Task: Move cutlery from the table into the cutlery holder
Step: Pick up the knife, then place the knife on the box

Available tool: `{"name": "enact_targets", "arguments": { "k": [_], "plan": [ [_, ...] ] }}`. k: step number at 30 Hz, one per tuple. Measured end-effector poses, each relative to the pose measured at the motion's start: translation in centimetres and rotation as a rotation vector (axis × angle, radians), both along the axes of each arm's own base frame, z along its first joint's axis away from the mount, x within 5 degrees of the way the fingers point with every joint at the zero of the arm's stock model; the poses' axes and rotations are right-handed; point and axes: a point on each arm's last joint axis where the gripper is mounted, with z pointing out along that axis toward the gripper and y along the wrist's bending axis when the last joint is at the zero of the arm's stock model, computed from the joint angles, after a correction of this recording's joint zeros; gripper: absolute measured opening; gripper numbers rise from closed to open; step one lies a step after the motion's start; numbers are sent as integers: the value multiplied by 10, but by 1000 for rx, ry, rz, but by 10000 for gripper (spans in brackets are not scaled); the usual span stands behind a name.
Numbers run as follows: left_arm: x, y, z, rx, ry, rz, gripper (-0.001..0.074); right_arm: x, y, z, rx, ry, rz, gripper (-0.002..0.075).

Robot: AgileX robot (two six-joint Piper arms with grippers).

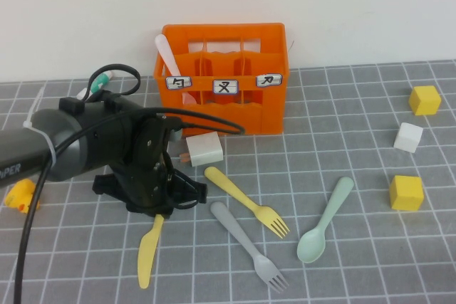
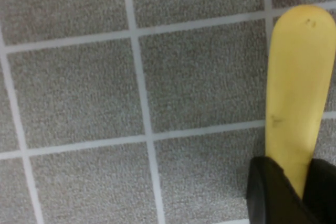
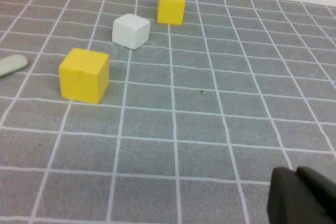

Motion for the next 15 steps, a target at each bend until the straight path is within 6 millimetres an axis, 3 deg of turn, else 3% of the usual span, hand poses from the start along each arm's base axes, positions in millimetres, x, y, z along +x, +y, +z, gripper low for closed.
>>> {"name": "enact_targets", "arguments": {
  "k": [5,8,10,15],
  "plan": [
    [-1,2,2,25,6,-7,100,0,0,0,2,0,-1,-3],
    [-5,8,15,54,5,-10,100,0,0,0,4,0,-1,-3],
    [-7,10,33,46,-35,-9,100,0,0,0,4,0,-1,-3],
    [-16,15,100,-56,-230,19,100,0,0,0,5,0,-2,-3]
  ]
}}
